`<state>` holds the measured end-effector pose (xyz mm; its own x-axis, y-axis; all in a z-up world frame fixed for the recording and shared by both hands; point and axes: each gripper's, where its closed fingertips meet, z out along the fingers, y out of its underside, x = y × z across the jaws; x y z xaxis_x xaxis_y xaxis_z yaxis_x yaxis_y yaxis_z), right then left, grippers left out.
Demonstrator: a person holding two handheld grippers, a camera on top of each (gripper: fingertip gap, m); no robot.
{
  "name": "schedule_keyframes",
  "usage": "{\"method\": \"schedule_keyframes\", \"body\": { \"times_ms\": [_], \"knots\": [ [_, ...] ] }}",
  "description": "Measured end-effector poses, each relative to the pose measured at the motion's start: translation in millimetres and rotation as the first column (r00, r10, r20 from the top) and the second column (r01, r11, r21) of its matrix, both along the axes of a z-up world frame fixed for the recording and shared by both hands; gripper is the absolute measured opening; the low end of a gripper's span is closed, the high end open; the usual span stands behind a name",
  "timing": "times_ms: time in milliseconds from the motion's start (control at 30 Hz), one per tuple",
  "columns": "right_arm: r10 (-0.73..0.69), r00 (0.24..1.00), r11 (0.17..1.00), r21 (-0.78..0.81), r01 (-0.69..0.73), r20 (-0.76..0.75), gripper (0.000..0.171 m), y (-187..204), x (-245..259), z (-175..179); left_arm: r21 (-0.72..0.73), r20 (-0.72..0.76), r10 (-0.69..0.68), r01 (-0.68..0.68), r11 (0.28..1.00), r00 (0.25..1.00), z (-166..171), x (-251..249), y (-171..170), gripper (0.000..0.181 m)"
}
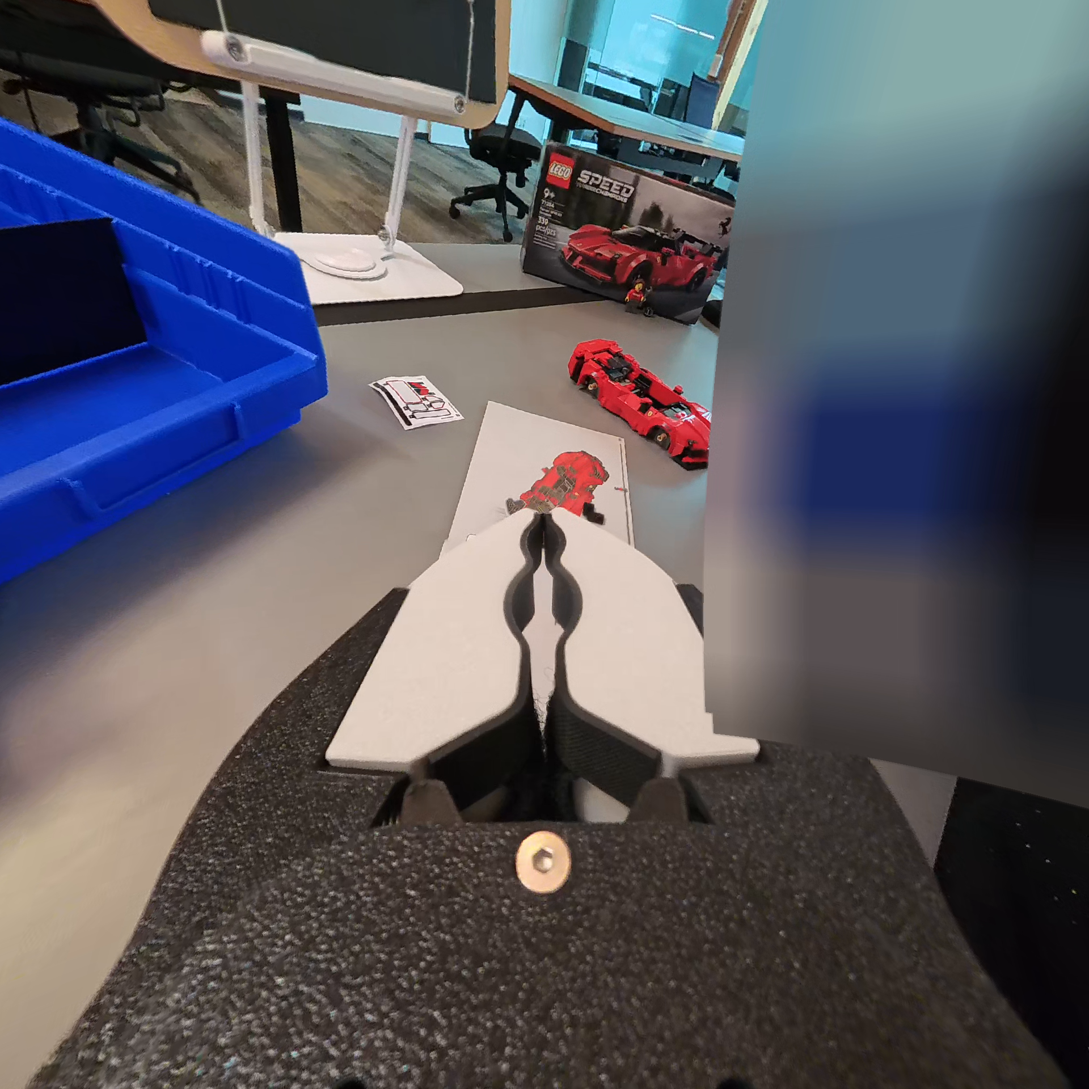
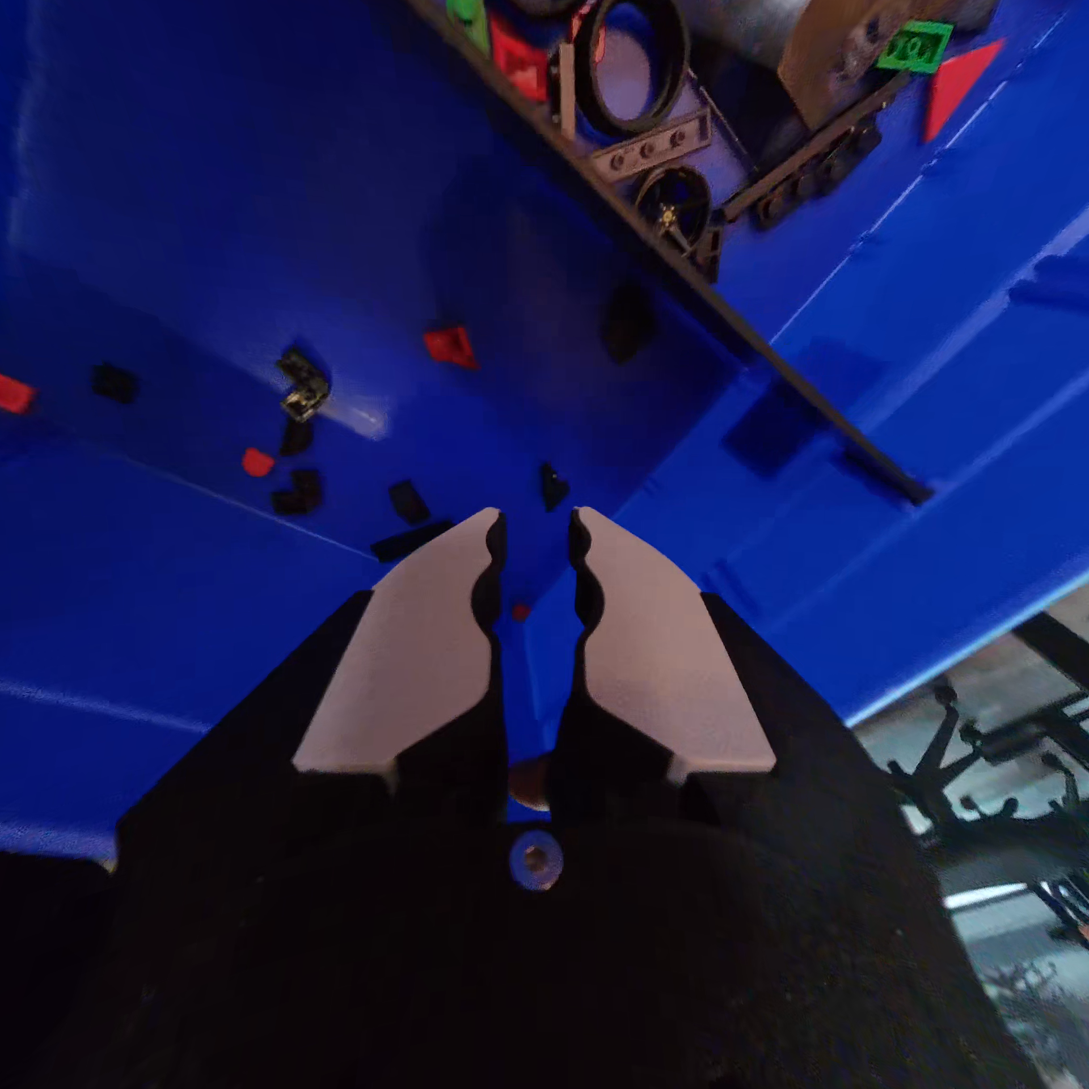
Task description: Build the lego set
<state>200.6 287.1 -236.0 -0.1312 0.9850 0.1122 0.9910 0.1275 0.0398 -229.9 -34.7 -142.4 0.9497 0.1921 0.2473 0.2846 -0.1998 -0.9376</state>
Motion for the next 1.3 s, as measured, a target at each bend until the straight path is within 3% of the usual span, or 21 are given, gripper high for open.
{"method": "schedule_keyframes", "body": {
  "times_ms": [233,267,400,467,567,633,767,867,1000,1167,1300],
  "knots": [
    [-0.03,0.988,1.0,0.012,0.028,0.149,0.024,5.1,5.6,-23.7,0.017,0.022,0.04,-0.04,0.999,0.999,-5.9,-4.2,-25.0,0.0],
    [-0.026,0.988,0.999,-0.014,0.028,0.155,0.011,2.1,5.4,-25.4,0.02,0.03,0.042,-0.042,0.999,0.999,-7.5,-4.6,-28.7,0.0],
    [0.005,0.989,1.0,-0.023,-0.002,0.145,0.01,3.7,3.0,-19.3,0.016,0.064,0.038,-0.039,0.999,0.997,-14.2,-7.0,-41.8,0.001],
    [0.05,0.997,0.999,-0.005,-0.049,0.054,0.01,4.8,-16.6,1.2,0.02,0.083,0.036,-0.038,0.999,0.996,-14.8,-8.9,-50.0,0.001],
    [0.178,0.964,0.983,0.075,-0.166,-0.198,0.01,-0.1,-78.3,57.2,0.077,0.092,0.065,-0.072,0.994,0.994,-9.7,-16.9,-65.4,0.001],
    [0.327,0.853,0.945,0.154,-0.289,-0.407,0.009,-19.5,-136.4,101.9,0.121,0.119,0.11,-0.125,0.985,0.987,-6.4,-27.4,-80.7,0.004],
    [0.548,0.434,0.78,0.249,-0.573,-0.715,0.009,-115.6,-246.3,167.9,0.153,0.128,0.252,-0.27,0.951,0.959,-4.4,-51.6,-109.0,0.025],
    [0.615,0.188,0.623,0.326,-0.711,-0.766,0.009,-190.3,-304.8,173.7,0.186,0.16,0.244,-0.272,0.944,0.957,-1.2,-52.5,-117.6,0.029],
    [0.634,-0.071,0.408,0.411,-0.815,-0.77,0.01,-274.3,-356.0,149.3,0.215,0.212,0.146,-0.192,0.958,0.966,-6.0,-39.7,-109.6,0.029],
    [0.592,-0.245,0.247,0.463,-0.851,-0.767,0.01,-335.0,-383.6,118.8,0.285,0.313,-0.089,-0.004,0.958,0.946,-10.6,-8.6,-88.4,0.029],
    [0.58,-0.352,0.182,0.537,-0.824,-0.735,0.01,-358.8,-389.1,110.8,0.391,0.344,-0.33,0.185,0.902,0.879,-4.5,26.1,-66.9,0.029]
  ]
}}
